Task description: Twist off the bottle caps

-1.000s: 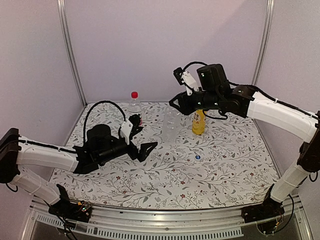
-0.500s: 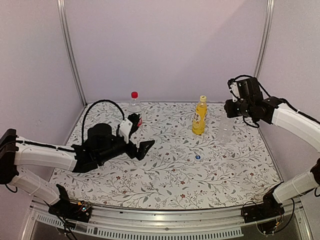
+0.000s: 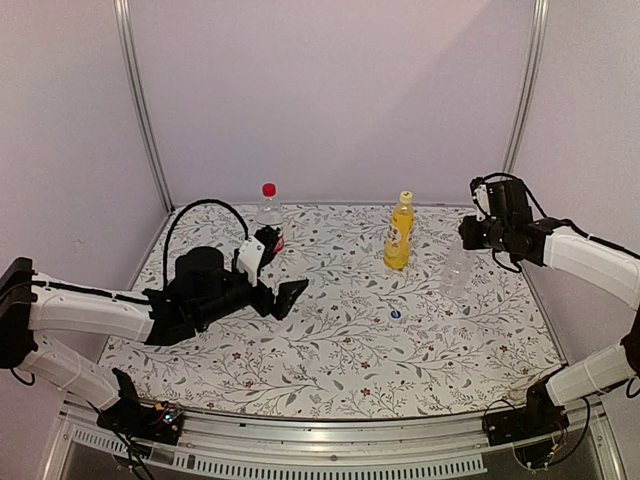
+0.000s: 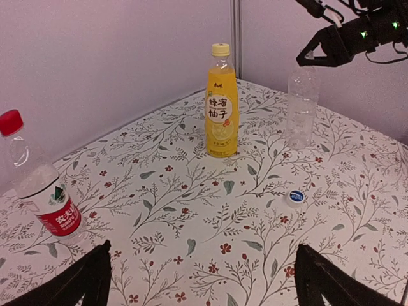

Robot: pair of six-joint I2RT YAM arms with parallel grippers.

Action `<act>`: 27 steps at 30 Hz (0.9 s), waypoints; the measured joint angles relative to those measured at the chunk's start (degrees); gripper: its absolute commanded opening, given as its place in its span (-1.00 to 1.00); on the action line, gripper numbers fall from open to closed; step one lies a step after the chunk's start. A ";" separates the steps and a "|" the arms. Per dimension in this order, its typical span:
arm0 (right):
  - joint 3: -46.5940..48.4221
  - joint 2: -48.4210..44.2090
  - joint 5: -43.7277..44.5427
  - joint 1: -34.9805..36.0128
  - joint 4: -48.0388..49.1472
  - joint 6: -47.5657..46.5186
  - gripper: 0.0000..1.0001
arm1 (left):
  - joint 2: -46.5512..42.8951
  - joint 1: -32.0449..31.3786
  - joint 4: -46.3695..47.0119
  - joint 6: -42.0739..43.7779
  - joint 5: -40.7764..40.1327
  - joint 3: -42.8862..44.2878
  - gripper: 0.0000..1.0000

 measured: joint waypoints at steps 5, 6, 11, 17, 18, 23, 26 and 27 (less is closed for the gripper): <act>-1.33 -0.02 -1.16 -0.02 2.51 0.31 -0.80 | -0.02 0.00 -0.11 0.00 0.00 0.02 0.99; -1.49 -0.02 -1.25 -0.02 2.91 0.35 -0.76 | -0.02 0.00 -0.15 0.00 0.00 0.02 0.99; -3.23 -0.90 -2.16 -0.02 5.05 0.24 -0.46 | -0.02 0.00 -0.24 0.00 -0.07 0.04 0.99; -4.24 -1.62 -3.67 -0.02 5.81 -0.31 -0.25 | -0.31 0.00 -0.98 0.00 -0.46 0.04 0.99; -4.24 -1.62 -3.85 -0.02 5.86 -0.42 -0.22 | -0.39 0.00 -1.09 0.00 -0.50 0.04 0.99; -4.66 -1.62 -5.07 0.07 5.44 -0.94 0.03 | -0.55 0.00 -1.25 0.02 -0.94 0.04 0.99; -4.66 -1.64 -5.51 0.24 5.11 -1.36 0.20 | -0.55 0.00 -1.44 0.02 -1.20 0.04 0.99; -4.66 -1.64 -5.55 0.37 5.05 -1.18 0.30 | -0.55 0.00 -1.49 0.02 -1.27 0.04 0.99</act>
